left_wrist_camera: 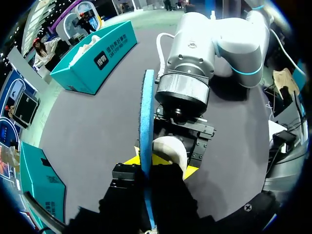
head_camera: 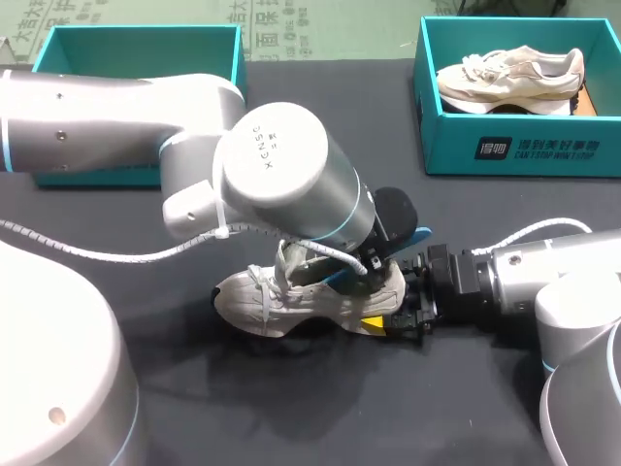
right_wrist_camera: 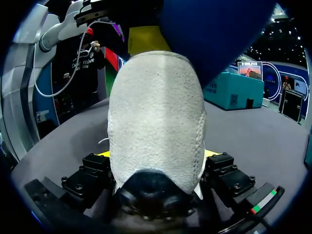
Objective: Take the shoe out of the shoebox, open the shoe tongue, remove and reinsert the insole, then place the shoe into the shoebox
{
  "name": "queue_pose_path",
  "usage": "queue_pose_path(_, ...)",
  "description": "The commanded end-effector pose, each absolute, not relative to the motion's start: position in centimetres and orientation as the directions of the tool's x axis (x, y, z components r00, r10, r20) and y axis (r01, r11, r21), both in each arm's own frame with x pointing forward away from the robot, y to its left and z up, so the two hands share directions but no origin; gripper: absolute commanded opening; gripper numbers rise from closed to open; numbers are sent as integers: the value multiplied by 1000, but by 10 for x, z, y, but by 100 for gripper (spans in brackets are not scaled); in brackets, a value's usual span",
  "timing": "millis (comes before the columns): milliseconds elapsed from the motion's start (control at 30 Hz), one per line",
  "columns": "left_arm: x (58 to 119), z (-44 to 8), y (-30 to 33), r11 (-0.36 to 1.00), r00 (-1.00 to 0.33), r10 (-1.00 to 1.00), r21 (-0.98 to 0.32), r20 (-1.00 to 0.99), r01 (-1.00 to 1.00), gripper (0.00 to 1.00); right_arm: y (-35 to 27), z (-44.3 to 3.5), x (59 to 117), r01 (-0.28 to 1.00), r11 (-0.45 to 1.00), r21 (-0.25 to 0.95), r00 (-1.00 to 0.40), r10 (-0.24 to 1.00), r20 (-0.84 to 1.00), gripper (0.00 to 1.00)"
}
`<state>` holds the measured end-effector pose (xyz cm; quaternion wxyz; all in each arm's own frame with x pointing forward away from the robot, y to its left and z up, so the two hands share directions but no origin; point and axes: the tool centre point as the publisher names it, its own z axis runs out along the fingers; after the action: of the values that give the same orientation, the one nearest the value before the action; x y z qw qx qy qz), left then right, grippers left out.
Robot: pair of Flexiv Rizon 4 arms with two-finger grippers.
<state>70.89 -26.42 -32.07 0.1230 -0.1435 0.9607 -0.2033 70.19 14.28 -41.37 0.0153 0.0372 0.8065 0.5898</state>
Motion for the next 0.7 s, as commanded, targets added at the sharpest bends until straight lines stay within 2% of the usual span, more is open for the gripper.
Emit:
queue_pose_path(33,710,-311,-264,873,-937,-320,-428,-140,-234,0,144,-415,701,44,307,951,-997,78,21,0)
queue_pose_path(467,711,-287,-287,842,-944,-326,-442,42,-310,0,144,-415,701,44,307,951,-997,78,21,0)
queue_pose_path(700,716,-267,-303,822,-934,-293,-446,205,-355,0,144,-415,701,44,307,951,-997,78,21,0)
